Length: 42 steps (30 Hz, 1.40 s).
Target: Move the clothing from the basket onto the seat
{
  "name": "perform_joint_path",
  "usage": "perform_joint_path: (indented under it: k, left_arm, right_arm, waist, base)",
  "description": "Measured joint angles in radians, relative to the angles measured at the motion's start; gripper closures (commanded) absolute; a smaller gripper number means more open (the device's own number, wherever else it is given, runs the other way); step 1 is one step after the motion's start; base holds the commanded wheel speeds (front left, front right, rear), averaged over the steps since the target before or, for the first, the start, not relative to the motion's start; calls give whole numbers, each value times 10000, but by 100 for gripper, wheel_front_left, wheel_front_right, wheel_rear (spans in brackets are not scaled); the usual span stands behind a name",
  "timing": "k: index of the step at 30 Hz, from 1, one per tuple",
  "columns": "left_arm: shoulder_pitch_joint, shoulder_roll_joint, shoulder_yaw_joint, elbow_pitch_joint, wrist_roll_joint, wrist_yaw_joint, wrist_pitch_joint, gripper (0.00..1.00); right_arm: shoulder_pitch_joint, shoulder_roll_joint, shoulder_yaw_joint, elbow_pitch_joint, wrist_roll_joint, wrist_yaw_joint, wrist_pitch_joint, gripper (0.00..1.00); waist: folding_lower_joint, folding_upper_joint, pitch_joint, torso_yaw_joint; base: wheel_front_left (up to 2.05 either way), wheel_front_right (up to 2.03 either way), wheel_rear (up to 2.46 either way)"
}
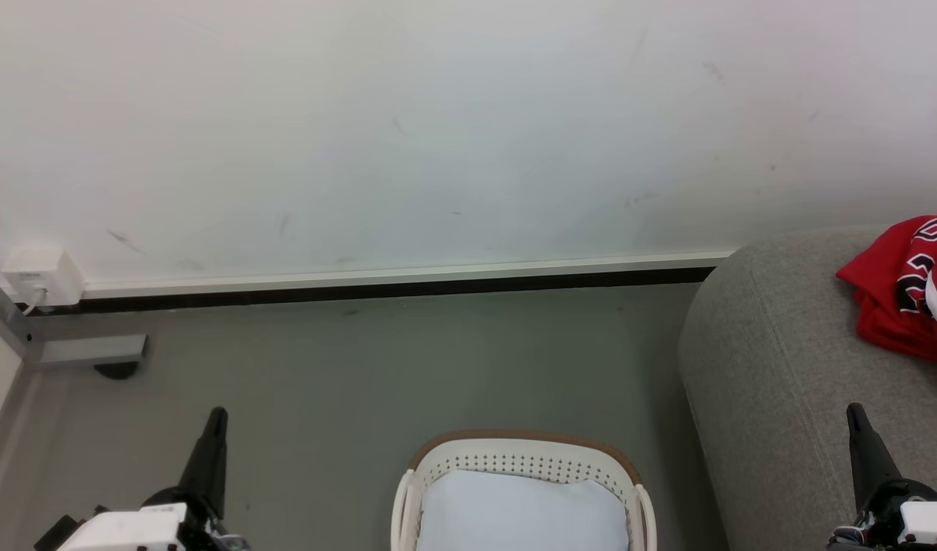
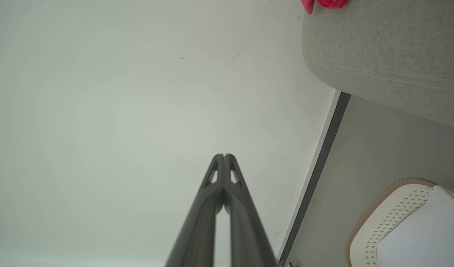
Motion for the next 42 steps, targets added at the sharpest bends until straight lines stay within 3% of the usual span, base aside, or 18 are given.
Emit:
perform_joint_path:
  k: [42]
  left_arm:
    - [-1, -2, 0, 0, -2, 0, 0, 100]
  right_arm:
    - [-2, -2, -2, -2, 0, 0, 0, 100]
  waist:
    - [0, 0, 0, 0]
  base:
    - [0, 0, 0]
